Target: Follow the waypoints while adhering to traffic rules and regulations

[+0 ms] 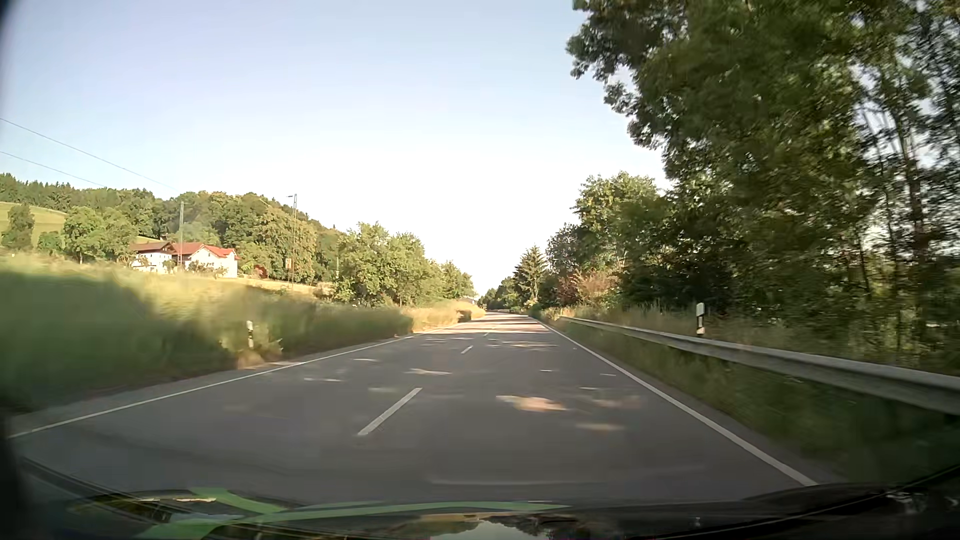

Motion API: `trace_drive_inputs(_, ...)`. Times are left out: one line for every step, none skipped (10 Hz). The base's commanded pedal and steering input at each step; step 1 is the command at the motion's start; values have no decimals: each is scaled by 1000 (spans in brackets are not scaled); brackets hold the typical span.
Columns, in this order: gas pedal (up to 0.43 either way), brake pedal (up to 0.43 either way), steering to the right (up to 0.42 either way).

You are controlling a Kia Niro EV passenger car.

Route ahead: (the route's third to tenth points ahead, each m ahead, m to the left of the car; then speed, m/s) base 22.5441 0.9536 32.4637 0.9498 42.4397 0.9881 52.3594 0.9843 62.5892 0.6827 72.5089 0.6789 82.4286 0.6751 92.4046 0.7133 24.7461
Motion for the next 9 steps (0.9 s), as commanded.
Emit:
trace_drive_inputs(228,0,-1)
trace_drive_inputs(228,0,-1)
trace_drive_inputs(228,0,-1)
trace_drive_inputs(228,0,-1)
trace_drive_inputs(228,0,-1)
trace_drive_inputs(228,0,-1)
trace_drive_inputs(228,0,-1)
trace_drive_inputs(228,0,-1)
trace_drive_inputs(228,0,-1)
